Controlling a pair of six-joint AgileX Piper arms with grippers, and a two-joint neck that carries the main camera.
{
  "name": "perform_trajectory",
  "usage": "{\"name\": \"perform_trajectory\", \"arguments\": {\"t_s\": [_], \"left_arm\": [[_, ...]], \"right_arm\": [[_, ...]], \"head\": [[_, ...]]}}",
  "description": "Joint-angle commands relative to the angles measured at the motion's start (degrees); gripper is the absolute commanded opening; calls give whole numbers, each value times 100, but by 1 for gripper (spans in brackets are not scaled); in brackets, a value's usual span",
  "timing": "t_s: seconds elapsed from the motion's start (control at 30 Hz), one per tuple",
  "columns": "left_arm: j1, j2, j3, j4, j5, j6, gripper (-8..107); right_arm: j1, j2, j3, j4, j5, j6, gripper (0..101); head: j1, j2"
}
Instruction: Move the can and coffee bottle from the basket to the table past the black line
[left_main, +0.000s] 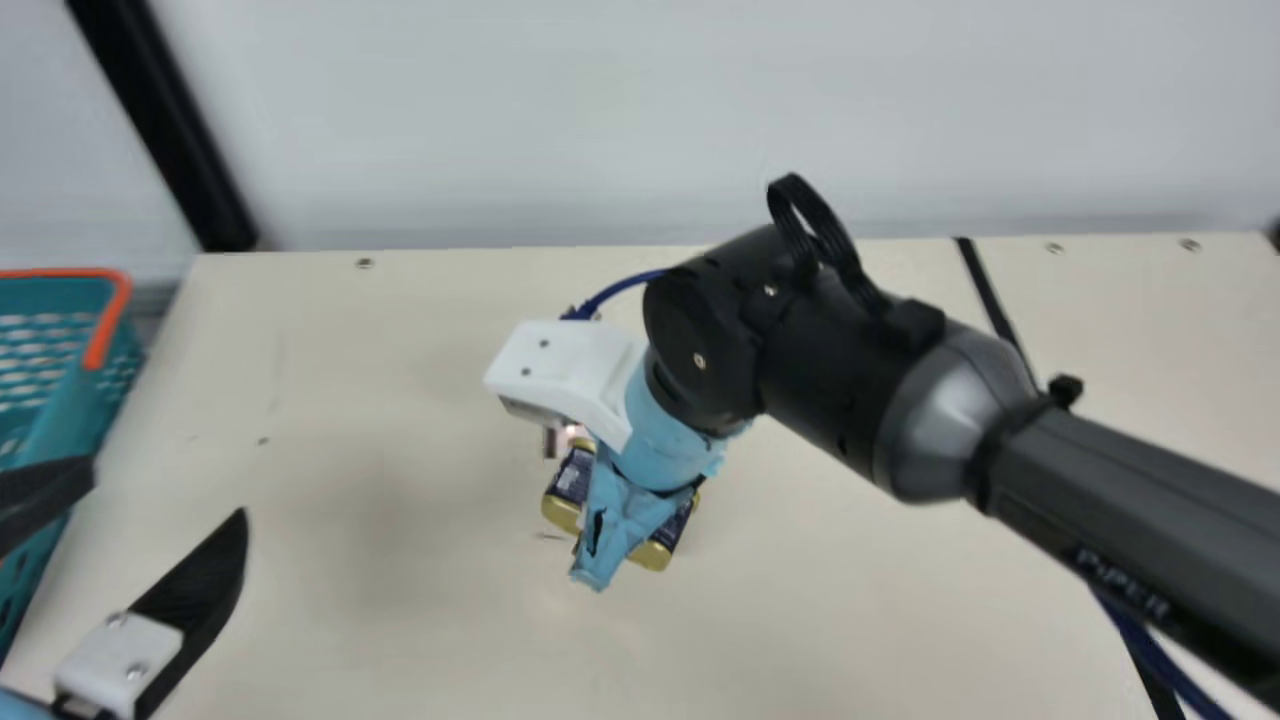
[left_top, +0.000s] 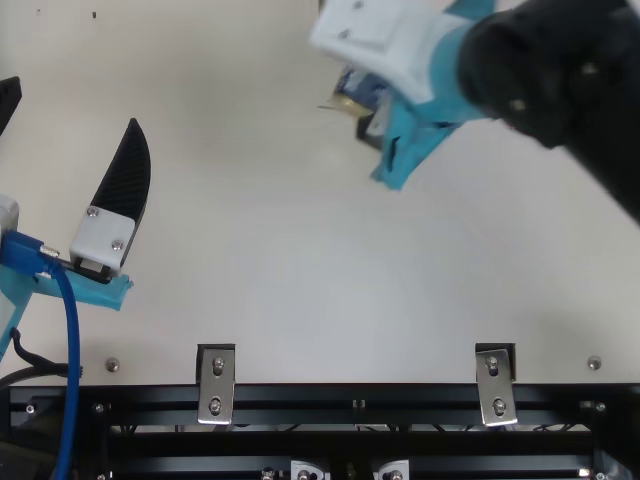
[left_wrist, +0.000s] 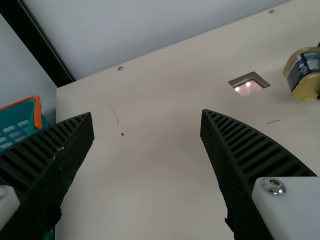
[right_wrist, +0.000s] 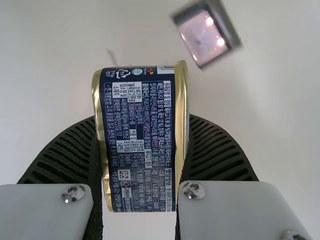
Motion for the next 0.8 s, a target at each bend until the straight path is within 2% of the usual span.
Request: {"name": "perform_trajectory", "arguments": {"t_s": [0.0, 0.37, 0.63, 0.77], "left_arm": [[0, 0, 0, 0, 0, 0, 90], [0, 0, 0, 0, 0, 0, 90], [0, 0, 0, 0, 0, 0, 90], [0, 0, 0, 0, 0, 0, 90]], "right_arm": [[-304, -214, 216, -96, -56, 346, 0], [-2133, -1268, 1236, -381, -56, 1036, 0], [-3840, -1773, 1692, -381, 34, 901, 0], [-4754, -1852, 1775, -462, 48, 708, 0]], "head": [[-20, -275], [-41, -2040], [-56, -3058], [-56, -3058]]}}
